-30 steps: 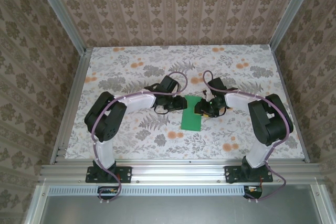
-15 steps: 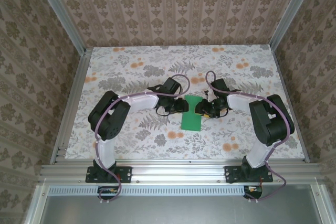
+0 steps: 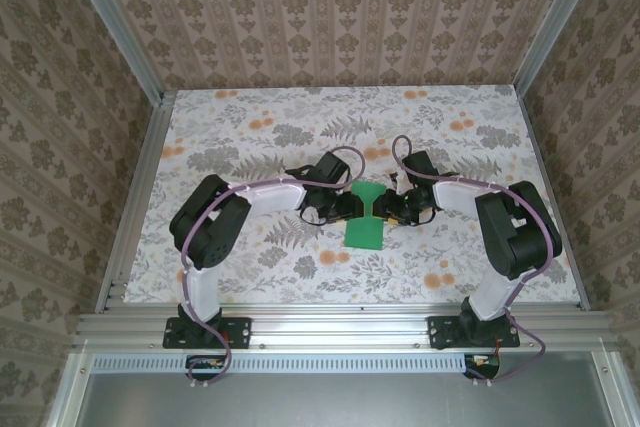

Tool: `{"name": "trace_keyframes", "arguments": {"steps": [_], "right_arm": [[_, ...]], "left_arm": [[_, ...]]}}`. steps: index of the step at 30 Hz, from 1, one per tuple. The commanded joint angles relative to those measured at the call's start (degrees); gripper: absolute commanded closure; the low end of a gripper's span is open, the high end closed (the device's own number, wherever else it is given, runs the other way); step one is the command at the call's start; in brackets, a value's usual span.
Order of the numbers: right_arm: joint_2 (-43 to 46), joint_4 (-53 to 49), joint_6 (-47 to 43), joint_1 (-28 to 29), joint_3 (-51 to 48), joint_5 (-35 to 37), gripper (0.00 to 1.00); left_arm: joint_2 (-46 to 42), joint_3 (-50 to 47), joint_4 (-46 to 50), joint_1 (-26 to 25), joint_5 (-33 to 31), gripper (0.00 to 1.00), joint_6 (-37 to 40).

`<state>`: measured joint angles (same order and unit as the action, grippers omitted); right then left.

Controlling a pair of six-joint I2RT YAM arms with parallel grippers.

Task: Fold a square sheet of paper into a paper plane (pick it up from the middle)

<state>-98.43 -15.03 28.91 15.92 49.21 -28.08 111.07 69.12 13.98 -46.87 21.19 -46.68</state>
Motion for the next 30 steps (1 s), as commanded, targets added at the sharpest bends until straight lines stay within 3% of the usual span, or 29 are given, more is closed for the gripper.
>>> {"name": "trace_keyframes", "arguments": {"steps": [1, 16, 30], "right_arm": [[-1.52, -1.23, 0.89, -0.06, -2.28, 2.24, 0.6], [-1.61, -0.79, 1.15, -0.12, -2.57, 2.19, 0.6], [-1.33, -1.01, 0.98, -0.11, -2.63, 2.23, 0.6]], "left_arm": [[0.11, -0.64, 2.79, -0.57, -1.23, 0.55, -1.07], [-6.29, -6.33, 3.56, -3.12, -4.4, 0.52, -4.13], [-5.77, -8.65, -0.74, -5.99, -1.85, 0.53, -8.23]]}}
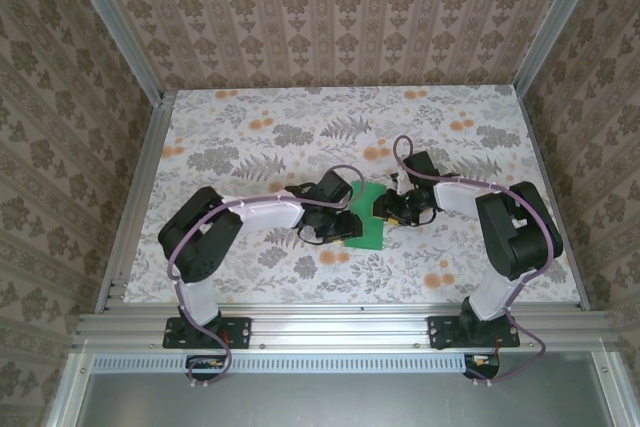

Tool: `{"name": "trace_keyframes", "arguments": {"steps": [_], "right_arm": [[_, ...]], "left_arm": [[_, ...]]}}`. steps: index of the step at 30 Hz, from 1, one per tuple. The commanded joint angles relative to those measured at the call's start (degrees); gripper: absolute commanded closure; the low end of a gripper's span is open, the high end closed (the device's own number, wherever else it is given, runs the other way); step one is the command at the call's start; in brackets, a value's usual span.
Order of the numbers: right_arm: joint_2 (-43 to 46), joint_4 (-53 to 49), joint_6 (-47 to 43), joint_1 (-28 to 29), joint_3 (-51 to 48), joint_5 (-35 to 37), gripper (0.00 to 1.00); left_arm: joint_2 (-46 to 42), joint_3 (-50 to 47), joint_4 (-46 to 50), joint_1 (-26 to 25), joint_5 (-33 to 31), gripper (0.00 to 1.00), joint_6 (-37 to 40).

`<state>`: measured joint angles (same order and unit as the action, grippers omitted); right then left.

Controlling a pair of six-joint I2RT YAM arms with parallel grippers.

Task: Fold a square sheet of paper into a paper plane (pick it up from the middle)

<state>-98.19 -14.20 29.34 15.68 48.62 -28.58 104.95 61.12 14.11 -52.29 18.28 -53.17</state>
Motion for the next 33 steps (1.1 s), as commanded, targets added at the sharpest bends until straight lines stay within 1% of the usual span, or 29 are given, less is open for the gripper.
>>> {"name": "trace_keyframes", "arguments": {"steps": [1, 16, 20, 25, 29, 33], "right_arm": [[-1.59, -1.9, 0.47, 0.07, -2.02, 2.69, 0.6], [-1.55, -2.46, 0.1, -0.1, -1.86, 2.56, 0.6], [-1.54, -2.43, 0.07, -0.08, -1.84, 2.4, 0.6], [-1.32, -2.78, -0.16, -0.13, -1.69, 2.14, 0.6], [-0.98, -3.07, -0.16, -0.1, -1.6, 2.17, 0.6], [-0.62, -3.07, -0.16, -0.12, -1.6, 2.06, 0.6]], "left_arm": [[0.44, -0.55, -1.09, -0.61, 1.14, 0.53, -1.9], [-0.62, -0.74, -4.87, -0.34, 0.01, 0.53, -3.53], [-0.19, -1.01, -6.27, 0.82, 0.13, 0.52, -3.53], [2.28, -0.19, -9.89, 2.6, 3.12, 0.52, -4.01], [4.09, 0.53, -11.61, 3.51, 4.3, 0.53, -4.45], [4.98, 0.57, -12.76, 4.47, 4.65, 0.55, -4.71]]}}
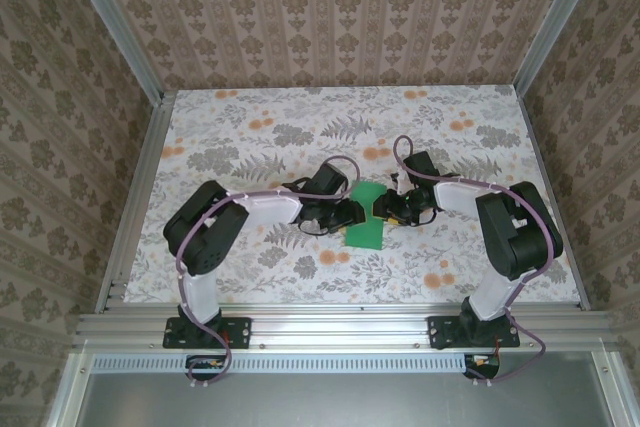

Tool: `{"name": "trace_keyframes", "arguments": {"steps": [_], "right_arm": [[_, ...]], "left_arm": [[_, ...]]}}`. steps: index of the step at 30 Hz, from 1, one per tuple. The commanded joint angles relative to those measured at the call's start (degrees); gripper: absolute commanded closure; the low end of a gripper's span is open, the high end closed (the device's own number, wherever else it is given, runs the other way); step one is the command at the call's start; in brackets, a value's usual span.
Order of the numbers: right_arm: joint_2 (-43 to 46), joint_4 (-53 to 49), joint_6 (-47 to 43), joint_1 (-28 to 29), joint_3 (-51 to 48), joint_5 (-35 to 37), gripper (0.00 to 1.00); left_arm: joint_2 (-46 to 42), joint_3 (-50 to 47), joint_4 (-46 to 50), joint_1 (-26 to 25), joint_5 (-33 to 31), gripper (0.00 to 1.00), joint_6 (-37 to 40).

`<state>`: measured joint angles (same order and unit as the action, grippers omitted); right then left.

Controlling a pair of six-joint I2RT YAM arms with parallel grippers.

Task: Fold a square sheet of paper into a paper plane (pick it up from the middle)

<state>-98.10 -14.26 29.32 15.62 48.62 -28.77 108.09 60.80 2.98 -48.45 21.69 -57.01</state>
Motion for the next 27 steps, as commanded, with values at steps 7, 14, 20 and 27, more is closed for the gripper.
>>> {"name": "trace_keyframes", "arguments": {"steps": [7, 14, 20, 27], "right_arm": [[-0.38, -2.89, -0.49, -0.03, -1.01, 1.44, 0.6], [-0.32, -3.93, -0.75, -0.06, -0.48, 1.79, 0.6], [-0.15, -4.26, -1.1, -0.06, -0.37, 1.88, 0.59], [-0.27, -4.37, -1.02, -0.13, -0.11, 2.09, 0.59]], "left_arm": [[2.6, 1.4, -4.35, 2.2, 3.27, 0.62, -0.99], [3.29, 2.36, -4.87, 2.86, 4.31, 0.65, -0.82], [3.65, 2.86, -6.31, 3.75, 5.63, 0.65, -0.64], [3.26, 3.28, -6.17, 4.41, 6.04, 0.61, -0.47]]}}
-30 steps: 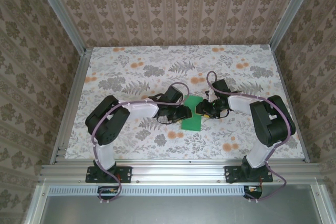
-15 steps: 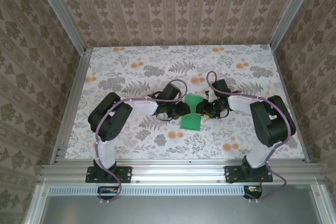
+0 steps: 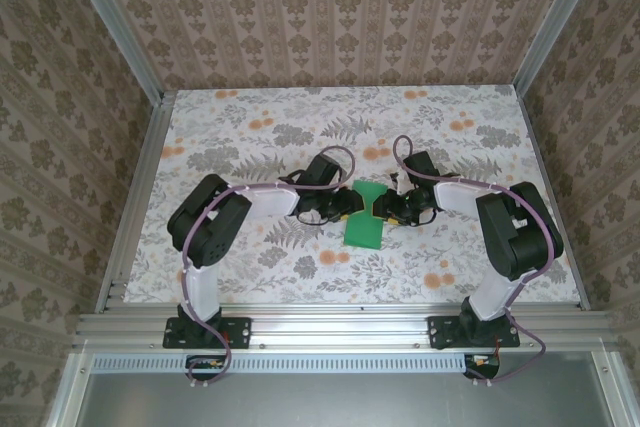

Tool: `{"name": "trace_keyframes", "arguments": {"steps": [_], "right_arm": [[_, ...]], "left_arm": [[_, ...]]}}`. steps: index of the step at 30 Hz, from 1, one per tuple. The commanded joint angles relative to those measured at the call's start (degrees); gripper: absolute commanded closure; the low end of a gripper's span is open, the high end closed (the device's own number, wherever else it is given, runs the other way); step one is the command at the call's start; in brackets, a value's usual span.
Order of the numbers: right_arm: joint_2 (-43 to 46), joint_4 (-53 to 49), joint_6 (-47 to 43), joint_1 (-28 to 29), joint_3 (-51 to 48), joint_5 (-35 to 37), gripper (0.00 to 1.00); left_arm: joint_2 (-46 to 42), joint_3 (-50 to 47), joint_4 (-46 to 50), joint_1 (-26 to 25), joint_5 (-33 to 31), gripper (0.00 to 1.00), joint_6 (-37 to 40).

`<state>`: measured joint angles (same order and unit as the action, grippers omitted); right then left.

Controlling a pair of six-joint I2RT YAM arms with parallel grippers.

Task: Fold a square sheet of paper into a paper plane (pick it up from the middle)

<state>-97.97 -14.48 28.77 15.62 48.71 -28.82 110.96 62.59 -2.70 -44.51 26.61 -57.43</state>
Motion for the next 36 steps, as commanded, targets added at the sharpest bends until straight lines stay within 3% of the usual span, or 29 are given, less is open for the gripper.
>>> {"name": "trace_keyframes", "arguments": {"steps": [1, 3, 12, 18, 22, 27, 31, 36], "right_arm": [[-0.39, -4.15, -0.46, -0.13, -0.19, 2.03, 0.59], [-0.21, -4.25, -0.52, -0.09, -0.04, 2.1, 0.59], [4.04, -5.3, -1.78, -0.06, 0.43, 2.08, 0.57], [15.41, -2.88, -4.04, 0.76, -4.28, 3.62, 0.52], [24.69, -2.32, -7.34, 6.05, -7.83, 9.95, 0.5], [31.09, -0.26, -11.24, 17.63, -11.65, 20.91, 0.47], [30.96, -0.31, -13.29, 25.54, -10.7, 29.82, 0.43], [26.54, -1.82, -15.17, 31.22, -7.2, 39.17, 0.39]], "left_arm": [[0.38, 1.46, -0.64, 0.57, 1.16, 0.62, 0.04], [0.52, 1.64, -0.45, 0.57, 1.25, 0.65, 0.12], [0.51, 2.8, 1.51, 0.65, 1.16, 0.93, 1.21], [-1.22, 4.89, 7.37, 1.0, 0.23, 0.98, 4.16], [-0.33, 7.43, 10.37, 0.92, 1.37, 0.98, 5.51], [0.4, 8.68, 11.2, 0.92, 1.95, 0.98, 5.49], [0.4, 8.87, 11.61, 0.92, 1.8, 0.98, 5.49], [0.64, 8.78, 11.5, 0.76, 1.52, 0.98, 5.31]]}}
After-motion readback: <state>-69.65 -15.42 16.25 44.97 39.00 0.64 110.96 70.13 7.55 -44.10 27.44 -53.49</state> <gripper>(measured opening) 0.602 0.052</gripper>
